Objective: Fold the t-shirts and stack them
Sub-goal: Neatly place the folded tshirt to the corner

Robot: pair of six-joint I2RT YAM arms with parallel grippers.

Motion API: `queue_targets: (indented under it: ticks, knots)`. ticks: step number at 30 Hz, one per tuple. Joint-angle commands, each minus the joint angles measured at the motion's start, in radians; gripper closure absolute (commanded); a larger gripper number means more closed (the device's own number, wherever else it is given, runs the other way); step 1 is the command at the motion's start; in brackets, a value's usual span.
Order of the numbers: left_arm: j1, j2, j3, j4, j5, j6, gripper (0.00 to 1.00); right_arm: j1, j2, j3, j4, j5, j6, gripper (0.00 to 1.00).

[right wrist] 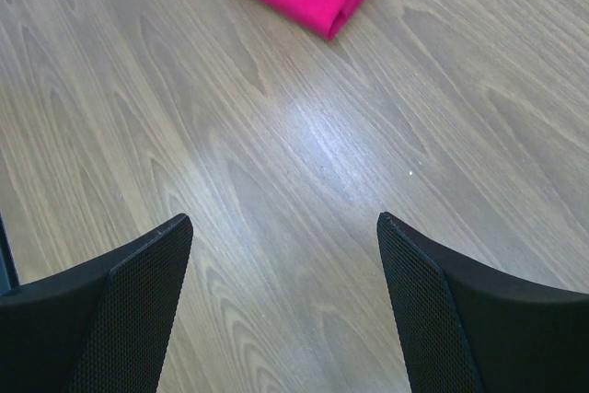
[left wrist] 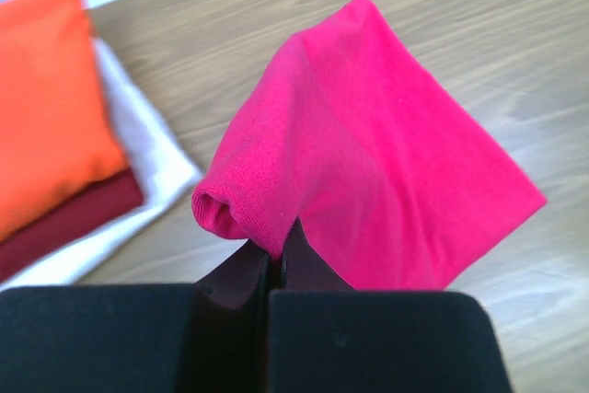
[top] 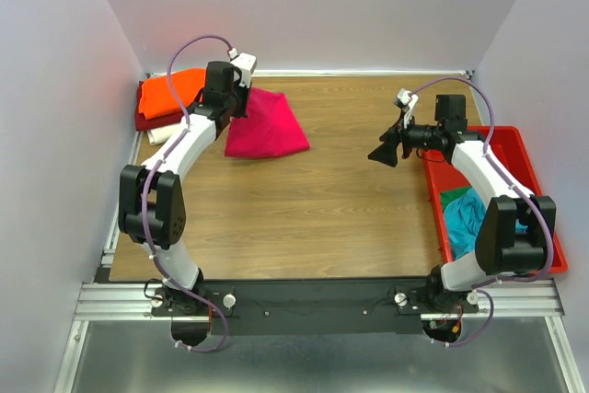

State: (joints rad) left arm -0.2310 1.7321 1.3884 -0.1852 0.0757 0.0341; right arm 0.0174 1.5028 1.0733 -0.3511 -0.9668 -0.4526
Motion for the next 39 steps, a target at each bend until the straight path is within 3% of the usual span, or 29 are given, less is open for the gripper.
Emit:
queue_targets:
  ticks: [1, 10, 24, 39]
  knots:
    - [0.002, -0.042, 0.070, -0.079, -0.198, 0.136, 1.00, -0.008, -0.023, -0.012, -0.025, -0.033, -0.017, 0.13]
    - [0.001, -0.068, 0.185, -0.109, -0.272, 0.294, 1.00, -0.008, -0.021, -0.009, -0.031, -0.059, -0.014, 0.13]
    - [0.001, 0.145, 0.575, -0.217, -0.362, 0.369, 1.00, -0.008, -0.026, -0.004, -0.048, -0.096, -0.015, 0.14]
    - [0.002, 0.126, 0.672, -0.183, -0.487, 0.432, 1.00, -0.008, -0.015, 0.004, -0.065, -0.119, -0.015, 0.15]
